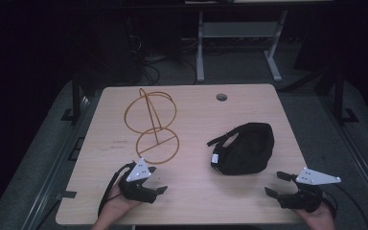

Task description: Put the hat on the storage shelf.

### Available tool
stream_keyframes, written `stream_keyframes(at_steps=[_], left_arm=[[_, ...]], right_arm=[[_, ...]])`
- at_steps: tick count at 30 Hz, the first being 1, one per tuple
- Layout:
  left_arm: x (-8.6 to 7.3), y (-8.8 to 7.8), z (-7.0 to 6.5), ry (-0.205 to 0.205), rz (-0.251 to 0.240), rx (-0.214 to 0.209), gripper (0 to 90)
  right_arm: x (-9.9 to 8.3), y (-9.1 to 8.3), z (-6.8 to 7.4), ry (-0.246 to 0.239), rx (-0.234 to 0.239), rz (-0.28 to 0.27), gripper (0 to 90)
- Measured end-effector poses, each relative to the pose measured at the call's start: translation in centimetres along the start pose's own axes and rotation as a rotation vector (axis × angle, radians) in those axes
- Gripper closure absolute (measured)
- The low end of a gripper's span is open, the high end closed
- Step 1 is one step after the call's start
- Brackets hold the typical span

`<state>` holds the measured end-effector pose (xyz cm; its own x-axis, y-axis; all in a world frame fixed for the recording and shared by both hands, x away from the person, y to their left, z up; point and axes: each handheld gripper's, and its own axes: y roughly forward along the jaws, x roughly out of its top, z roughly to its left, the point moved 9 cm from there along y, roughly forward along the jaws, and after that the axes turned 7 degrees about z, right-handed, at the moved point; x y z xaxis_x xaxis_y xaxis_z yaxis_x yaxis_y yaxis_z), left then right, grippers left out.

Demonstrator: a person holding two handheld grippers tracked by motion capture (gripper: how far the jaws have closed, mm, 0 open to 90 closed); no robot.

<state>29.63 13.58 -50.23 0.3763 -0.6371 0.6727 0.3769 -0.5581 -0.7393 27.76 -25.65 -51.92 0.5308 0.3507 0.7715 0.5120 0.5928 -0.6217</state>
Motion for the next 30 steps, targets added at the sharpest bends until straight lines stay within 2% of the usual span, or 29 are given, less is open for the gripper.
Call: stream_keyframes(at_steps=[4, 6, 13, 16, 18, 23, 24, 25, 28, 30], left_arm=[[0.2, 0.2, -0.2, -0.009, -0.002, -0.004, 22.4], [0.2, 0.4, -0.3, -0.001, 0.016, -0.004, 22.4], [1.1, 0.3, -0.8, -0.031, -0.016, -0.025, 21.5], [2.3, 0.0, -1.2, -0.005, -0.041, -0.021, 20.3], [3.0, 0.0, -1.5, -0.005, -0.056, -0.031, 19.6], [4.1, 0.3, -2.5, 0.012, -0.056, -0.060, 18.2], [4.5, 0.4, -3.0, 0.042, -0.046, -0.063, 18.2], [4.7, 0.4, -3.3, 0.052, -0.040, -0.068, 18.2], [5.4, 0.6, -3.7, 0.061, -0.049, -0.078, 18.0], [6.6, 1.0, -4.2, 0.079, -0.056, -0.094, 18.1]], right_arm=[[-0.2, 0.1, -0.1, 0.013, 0.005, 0.004, 19.0], [-0.2, 0.0, -0.2, 0.009, 0.008, 0.001, 19.0], [-0.2, -0.3, -0.4, 0.018, 0.008, -0.010, 19.0], [0.1, -0.4, -0.3, 0.017, 0.011, -0.019, 18.8], [0.0, -0.4, -0.2, 0.014, 0.007, -0.008, 18.3], [0.0, -0.4, -0.2, 0.015, 0.001, -0.009, 17.9], [0.1, -0.4, -0.2, 0.020, 0.002, -0.011, 17.3], [0.1, -0.4, -0.2, 0.018, 0.002, -0.010, 17.3], [0.2, -0.3, -0.1, 0.007, 0.003, -0.013, 17.3], [0.1, -0.3, 0.0, 0.001, 0.006, -0.012, 17.3]])
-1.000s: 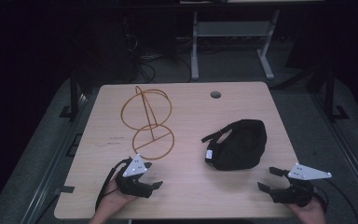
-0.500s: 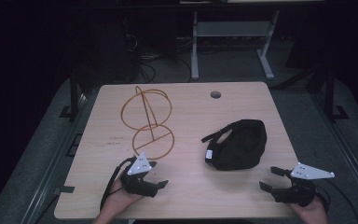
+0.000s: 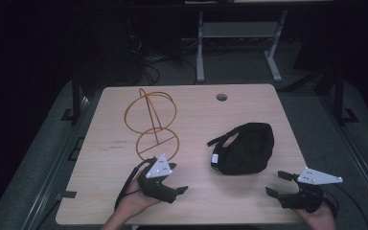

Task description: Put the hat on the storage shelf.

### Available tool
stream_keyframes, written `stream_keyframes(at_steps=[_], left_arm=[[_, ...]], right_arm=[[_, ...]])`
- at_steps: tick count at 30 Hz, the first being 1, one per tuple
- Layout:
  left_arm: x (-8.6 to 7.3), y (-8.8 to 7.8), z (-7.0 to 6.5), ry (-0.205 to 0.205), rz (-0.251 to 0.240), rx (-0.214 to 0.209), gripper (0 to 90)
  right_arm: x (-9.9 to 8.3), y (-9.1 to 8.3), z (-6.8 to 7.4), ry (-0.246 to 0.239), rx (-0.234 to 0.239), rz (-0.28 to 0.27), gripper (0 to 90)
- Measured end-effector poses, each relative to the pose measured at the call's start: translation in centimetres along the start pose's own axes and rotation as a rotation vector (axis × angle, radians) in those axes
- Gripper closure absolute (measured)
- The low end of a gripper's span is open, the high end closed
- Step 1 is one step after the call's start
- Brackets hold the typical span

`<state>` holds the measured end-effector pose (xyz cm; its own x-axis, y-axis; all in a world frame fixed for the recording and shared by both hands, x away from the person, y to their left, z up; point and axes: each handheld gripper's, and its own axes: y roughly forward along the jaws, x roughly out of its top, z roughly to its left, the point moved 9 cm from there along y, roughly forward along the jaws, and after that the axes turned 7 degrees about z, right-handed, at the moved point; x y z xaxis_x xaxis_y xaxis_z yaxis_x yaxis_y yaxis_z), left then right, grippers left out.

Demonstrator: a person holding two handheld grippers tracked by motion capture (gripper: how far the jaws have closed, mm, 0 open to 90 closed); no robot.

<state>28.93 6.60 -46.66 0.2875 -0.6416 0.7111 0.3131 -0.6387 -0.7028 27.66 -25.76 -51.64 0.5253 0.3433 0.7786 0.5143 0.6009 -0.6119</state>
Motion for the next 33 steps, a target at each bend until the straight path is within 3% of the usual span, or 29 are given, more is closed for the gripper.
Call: stream_keyframes(at_steps=[3, 5, 10, 15, 17, 22, 33], left_arm=[[0.8, 0.5, -0.3, 0.011, -0.003, -0.013, 18.0], [2.0, 1.4, -0.7, 0.044, 0.008, -0.028, 18.1], [3.9, 2.8, -1.3, 0.078, 0.010, -0.047, 18.3], [5.4, 4.2, -1.6, 0.119, 0.041, -0.069, 18.5], [5.8, 4.8, -1.8, 0.120, 0.059, -0.101, 18.5], [6.9, 6.2, -1.7, 0.139, 0.082, -0.125, 19.8], [8.1, 9.0, -2.1, 0.204, 0.141, -0.133, 26.2]], right_arm=[[0.0, 0.0, 0.1, 0.000, 0.002, 0.001, 17.3], [0.0, 0.1, 0.2, 0.002, 0.008, 0.003, 17.3], [0.0, 0.2, 0.3, -0.005, 0.011, 0.007, 17.1], [0.2, 0.0, 0.4, -0.014, 0.009, -0.005, 16.9], [0.3, -0.1, 0.4, -0.017, 0.008, -0.009, 17.0], [0.3, -0.2, 0.3, -0.019, 0.011, -0.020, 17.0], [0.3, -0.2, 0.5, -0.024, 0.012, -0.032, 16.1]])
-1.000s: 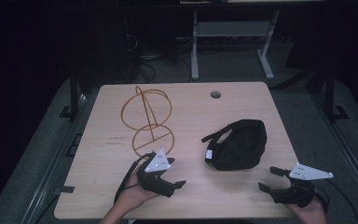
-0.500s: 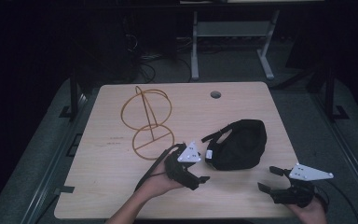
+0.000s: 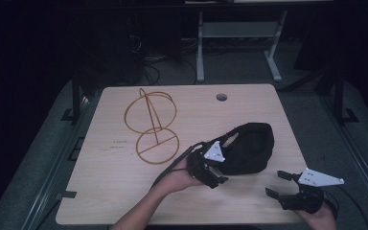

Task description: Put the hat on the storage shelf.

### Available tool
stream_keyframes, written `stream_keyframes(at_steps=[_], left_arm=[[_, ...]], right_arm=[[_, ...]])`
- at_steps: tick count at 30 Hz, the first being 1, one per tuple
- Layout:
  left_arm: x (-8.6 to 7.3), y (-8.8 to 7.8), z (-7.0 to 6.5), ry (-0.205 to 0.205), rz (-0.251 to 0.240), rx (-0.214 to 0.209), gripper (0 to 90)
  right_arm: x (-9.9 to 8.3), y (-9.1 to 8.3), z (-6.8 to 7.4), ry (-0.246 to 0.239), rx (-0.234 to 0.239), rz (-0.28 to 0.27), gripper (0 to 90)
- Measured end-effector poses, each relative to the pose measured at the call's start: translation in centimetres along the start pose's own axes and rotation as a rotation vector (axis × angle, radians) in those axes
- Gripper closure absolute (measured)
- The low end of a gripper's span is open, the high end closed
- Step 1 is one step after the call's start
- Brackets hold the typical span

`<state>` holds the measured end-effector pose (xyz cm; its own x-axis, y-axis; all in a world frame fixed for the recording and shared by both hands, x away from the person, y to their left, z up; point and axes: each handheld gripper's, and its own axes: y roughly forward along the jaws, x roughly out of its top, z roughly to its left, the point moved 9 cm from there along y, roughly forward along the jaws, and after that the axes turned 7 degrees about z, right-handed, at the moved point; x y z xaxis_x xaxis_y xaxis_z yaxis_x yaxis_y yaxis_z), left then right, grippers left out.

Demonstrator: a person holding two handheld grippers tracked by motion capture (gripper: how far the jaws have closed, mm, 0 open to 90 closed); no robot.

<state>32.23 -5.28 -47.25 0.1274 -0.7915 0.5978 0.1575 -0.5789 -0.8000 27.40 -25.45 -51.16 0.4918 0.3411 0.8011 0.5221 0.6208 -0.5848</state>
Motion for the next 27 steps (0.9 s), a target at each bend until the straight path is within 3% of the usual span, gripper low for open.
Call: stream_keyframes(at_steps=[3, 9, 13, 16, 21, 27], left_arm=[[0.2, 0.8, -0.3, 0.025, 0.010, -0.042, 37.1], [0.3, 2.3, -0.5, 0.068, 0.064, -0.047, 43.3], [0.5, 2.5, -0.6, 0.108, 0.088, -0.046, 56.2], [0.9, 2.5, -0.7, 0.127, 0.087, -0.048, 65.8], [2.4, 1.6, -1.5, 0.150, 0.036, -0.076, 76.1], [4.0, -0.1, -1.9, 0.166, 0.002, -0.105, 79.9]], right_arm=[[0.2, -0.1, 0.0, -0.037, -0.016, -0.022, 15.7], [0.5, -0.2, -0.1, -0.038, -0.021, -0.053, 14.7], [0.8, -0.4, -0.1, -0.058, -0.031, -0.079, 14.1], [0.7, -0.3, 0.0, -0.068, -0.022, -0.055, 14.7], [0.8, 0.1, 0.5, -0.051, -0.011, -0.019, 15.0], [1.9, 0.0, 1.1, -0.070, -0.027, -0.042, 15.0]])
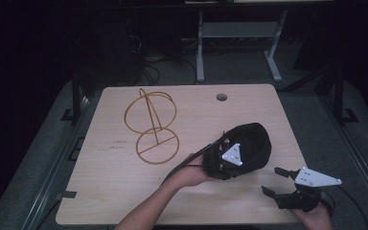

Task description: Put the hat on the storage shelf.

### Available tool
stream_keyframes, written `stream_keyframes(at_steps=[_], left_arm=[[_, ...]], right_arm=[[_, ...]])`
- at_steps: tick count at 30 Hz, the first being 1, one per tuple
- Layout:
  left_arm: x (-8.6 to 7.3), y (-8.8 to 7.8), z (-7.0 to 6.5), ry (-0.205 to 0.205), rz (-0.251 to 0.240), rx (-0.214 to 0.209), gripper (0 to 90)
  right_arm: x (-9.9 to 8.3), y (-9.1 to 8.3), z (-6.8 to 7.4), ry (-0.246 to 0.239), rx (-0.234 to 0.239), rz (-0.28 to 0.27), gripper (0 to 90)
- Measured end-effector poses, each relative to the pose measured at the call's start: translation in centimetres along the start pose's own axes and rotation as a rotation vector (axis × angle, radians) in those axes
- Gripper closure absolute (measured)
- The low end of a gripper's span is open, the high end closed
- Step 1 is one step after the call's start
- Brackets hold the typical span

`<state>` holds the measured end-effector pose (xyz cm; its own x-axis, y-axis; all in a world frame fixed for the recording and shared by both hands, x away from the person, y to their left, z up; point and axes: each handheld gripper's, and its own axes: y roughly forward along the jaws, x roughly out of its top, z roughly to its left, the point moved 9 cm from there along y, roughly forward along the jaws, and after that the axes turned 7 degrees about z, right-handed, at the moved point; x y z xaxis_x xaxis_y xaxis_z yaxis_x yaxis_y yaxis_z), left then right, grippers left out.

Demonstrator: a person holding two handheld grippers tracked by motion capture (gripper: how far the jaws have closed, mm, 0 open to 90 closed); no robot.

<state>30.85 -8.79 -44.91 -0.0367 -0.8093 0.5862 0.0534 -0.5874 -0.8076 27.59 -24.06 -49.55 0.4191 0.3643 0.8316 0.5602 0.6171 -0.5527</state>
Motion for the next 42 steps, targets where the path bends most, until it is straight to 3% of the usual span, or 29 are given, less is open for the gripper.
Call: stream_keyframes(at_steps=[7, 11, 15, 20, 25, 29, 34, 35, 36, 37, 39, 42], left_arm=[[1.1, -1.9, 0.2, -0.024, -0.052, -0.025, 80.0], [1.8, -3.2, 0.5, -0.060, -0.087, -0.041, 80.0], [2.1, -4.0, 0.6, -0.060, -0.108, -0.052, 80.2], [2.6, -5.3, 0.6, -0.049, -0.119, -0.070, 80.3], [3.0, -5.7, 0.4, -0.031, -0.126, -0.089, 80.3], [3.4, -5.7, -0.3, 0.006, -0.125, -0.106, 80.3], [4.1, -5.8, -0.9, 0.044, -0.119, -0.098, 80.2], [4.3, -5.9, -1.0, 0.047, -0.120, -0.100, 80.2], [4.3, -5.9, -1.0, 0.047, -0.120, -0.100, 80.2], [4.3, -5.9, -1.0, 0.050, -0.119, -0.098, 80.2], [4.2, -6.0, -1.0, 0.048, -0.116, -0.100, 80.2], [4.0, -6.0, -1.0, 0.051, -0.110, -0.090, 80.2]], right_arm=[[1.0, -0.3, 0.2, 0.009, 0.000, -0.040, 15.4], [1.8, -0.1, 0.6, 0.013, -0.002, -0.059, 15.6], [2.4, -0.1, 0.7, 0.006, -0.002, -0.076, 16.5], [3.4, 0.1, 0.0, 0.027, -0.001, -0.089, 16.6], [4.8, -0.3, -0.3, 0.035, 0.014, -0.135, 22.8], [5.3, 0.0, -0.4, 0.030, 0.020, -0.146, 25.3], [5.4, 0.2, -0.1, 0.032, 0.057, -0.165, 35.4], [5.4, 0.1, 0.0, 0.032, 0.071, -0.166, 43.8], [5.4, 0.1, 0.0, 0.032, 0.071, -0.166, 43.8], [5.4, 0.1, 0.1, 0.032, 0.078, -0.169, 50.0], [5.3, -0.1, 0.2, 0.029, 0.098, -0.166, 66.7], [5.3, -0.2, 0.3, 0.033, 0.116, -0.163, 74.0]])
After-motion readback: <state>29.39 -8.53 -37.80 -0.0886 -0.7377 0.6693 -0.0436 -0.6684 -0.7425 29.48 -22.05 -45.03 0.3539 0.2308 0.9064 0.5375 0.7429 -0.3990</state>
